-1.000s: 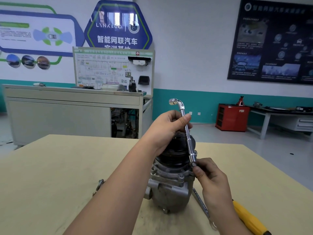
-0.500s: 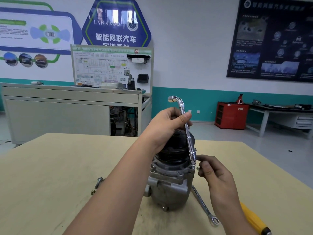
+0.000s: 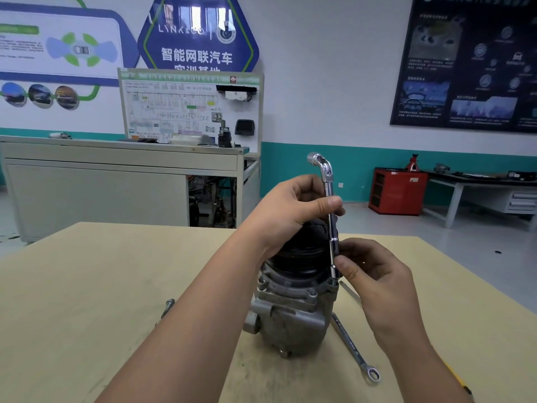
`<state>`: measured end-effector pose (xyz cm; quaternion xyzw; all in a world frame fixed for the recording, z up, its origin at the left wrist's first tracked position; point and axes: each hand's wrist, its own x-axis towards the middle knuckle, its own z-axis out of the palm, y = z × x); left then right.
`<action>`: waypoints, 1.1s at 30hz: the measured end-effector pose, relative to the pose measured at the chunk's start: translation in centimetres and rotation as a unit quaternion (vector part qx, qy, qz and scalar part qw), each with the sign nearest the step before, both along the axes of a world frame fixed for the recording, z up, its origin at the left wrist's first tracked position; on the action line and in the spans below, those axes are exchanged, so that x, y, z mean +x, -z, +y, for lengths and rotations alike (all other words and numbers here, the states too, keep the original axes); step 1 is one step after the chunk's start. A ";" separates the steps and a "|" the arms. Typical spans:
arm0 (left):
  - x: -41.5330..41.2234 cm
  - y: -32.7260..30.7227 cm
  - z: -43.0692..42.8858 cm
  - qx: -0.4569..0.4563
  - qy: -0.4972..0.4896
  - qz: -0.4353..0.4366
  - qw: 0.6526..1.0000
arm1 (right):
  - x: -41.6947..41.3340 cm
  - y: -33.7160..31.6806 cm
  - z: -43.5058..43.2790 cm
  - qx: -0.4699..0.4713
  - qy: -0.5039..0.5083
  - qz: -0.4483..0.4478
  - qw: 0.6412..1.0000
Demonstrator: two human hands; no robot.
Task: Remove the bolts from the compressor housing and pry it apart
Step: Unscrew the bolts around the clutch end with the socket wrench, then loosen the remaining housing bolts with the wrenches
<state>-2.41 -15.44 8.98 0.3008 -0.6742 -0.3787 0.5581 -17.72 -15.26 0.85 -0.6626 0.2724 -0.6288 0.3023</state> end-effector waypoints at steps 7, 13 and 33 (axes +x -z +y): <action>-0.1 0.1 0.0 0.015 0.003 0.062 0.998 | -2.2 1.3 -1.8 0.027 0.121 0.096 0.988; -0.1 0.0 -0.2 0.032 0.002 0.072 0.997 | -3.9 5.5 -3.4 0.265 0.159 0.548 0.777; -9.2 8.5 8.8 0.049 -0.074 -0.112 0.990 | -6.8 4.8 -5.0 0.295 0.104 -0.023 0.950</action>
